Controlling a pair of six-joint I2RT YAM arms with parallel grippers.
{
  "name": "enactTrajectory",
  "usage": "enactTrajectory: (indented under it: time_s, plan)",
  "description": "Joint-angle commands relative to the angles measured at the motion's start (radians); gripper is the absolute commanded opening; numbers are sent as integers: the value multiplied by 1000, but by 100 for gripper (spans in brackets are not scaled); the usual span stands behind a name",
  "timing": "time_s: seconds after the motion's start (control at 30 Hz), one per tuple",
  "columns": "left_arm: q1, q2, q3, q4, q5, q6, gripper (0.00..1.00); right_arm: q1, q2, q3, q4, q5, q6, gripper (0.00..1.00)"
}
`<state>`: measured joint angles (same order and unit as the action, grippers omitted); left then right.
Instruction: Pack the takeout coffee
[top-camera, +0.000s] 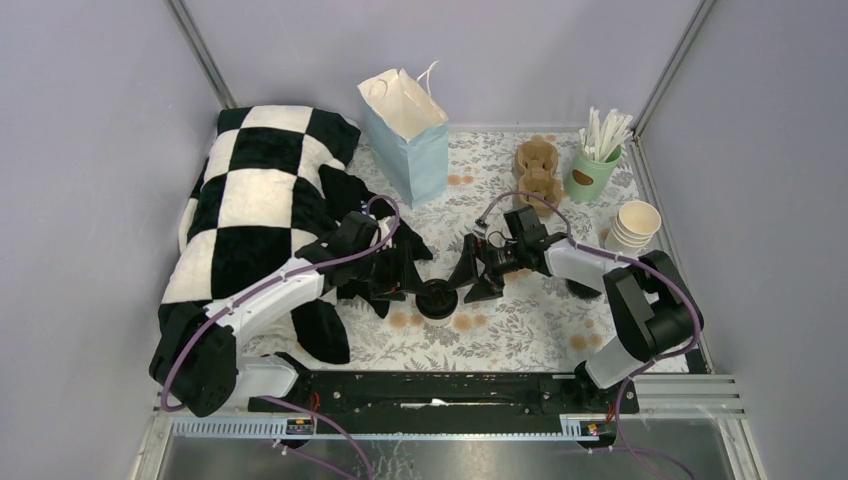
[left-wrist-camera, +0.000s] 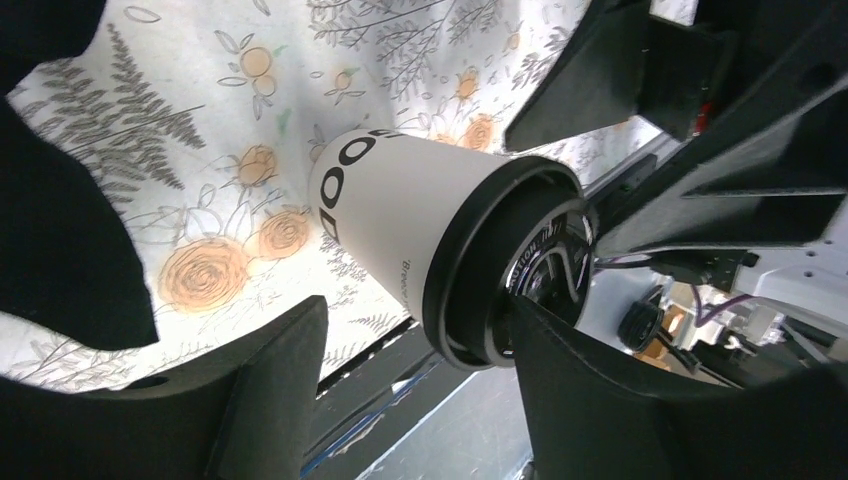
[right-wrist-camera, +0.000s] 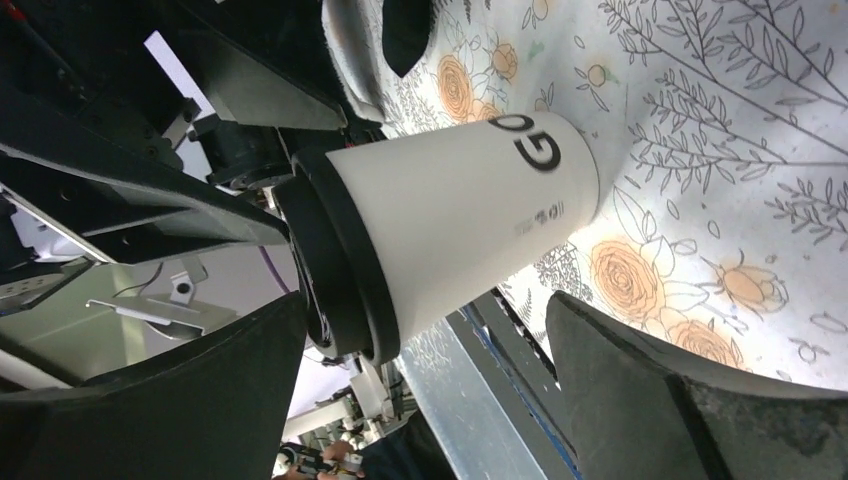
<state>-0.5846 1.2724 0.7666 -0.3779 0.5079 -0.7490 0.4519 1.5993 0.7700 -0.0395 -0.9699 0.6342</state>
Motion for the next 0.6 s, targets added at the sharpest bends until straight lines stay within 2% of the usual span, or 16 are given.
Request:
enactTrajectory:
  time_s: [0.0, 0.13, 0.37, 0.57]
  plan:
    - [-4, -7, 83, -140, -60, 60, 75, 13, -74, 50, -208, 62, -114, 98]
    - [-4, -36, 104, -163, -51, 52, 83, 40, -96, 48, -199, 41, -105, 100]
    - [-10, -95, -12, -102, 2, -14, 83, 110, -66, 29, -106, -9, -66, 100]
    - [-11, -55, -53, -13, -5, -33, 81, 112, -17, -22, 5, -25, -27, 98]
